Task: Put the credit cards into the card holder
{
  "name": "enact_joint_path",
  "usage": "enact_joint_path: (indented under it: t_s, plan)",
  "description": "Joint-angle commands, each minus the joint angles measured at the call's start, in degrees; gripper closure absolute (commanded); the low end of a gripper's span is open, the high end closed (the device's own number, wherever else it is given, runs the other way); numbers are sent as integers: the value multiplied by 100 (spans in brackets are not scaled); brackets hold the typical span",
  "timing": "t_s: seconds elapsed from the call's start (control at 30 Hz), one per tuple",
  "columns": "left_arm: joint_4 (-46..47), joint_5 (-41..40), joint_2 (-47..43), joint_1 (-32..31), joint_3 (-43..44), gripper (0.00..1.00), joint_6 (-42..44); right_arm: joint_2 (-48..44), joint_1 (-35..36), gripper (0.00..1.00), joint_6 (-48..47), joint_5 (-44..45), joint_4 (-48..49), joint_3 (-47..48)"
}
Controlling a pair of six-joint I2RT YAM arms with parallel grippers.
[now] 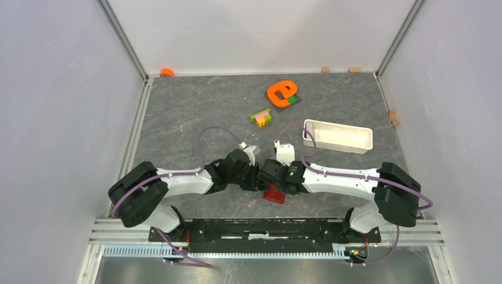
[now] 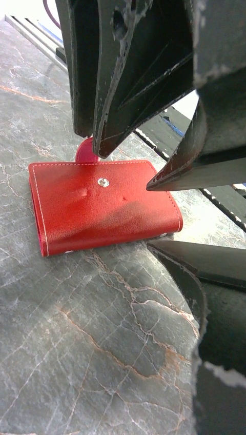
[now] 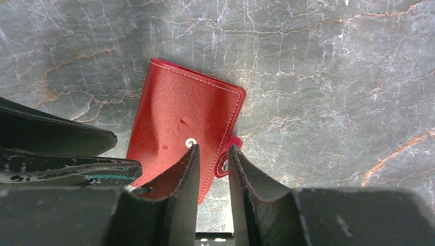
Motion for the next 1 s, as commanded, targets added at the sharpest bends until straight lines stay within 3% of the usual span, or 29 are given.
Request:
enact_joint_path:
  t_s: [0.0,0.17,0.47,0.7,0.97]
  plan:
    - [47,110,21,44,202,53,159,79,-19,70,25,3,-184,72]
    - [12,99,54,60,226,53,187,73,-18,71,58,-64,-221,-4]
    - [37,107,243,65,272,54,205,-81,-10,100,81,-113,-88,-106]
    - [55,88,310,64,264,54,204,-100,-8,100,122,-161,-60,-206]
    - [128,191,472,62,290,55,187,-795,-10,100,261,-369,1385,-1085]
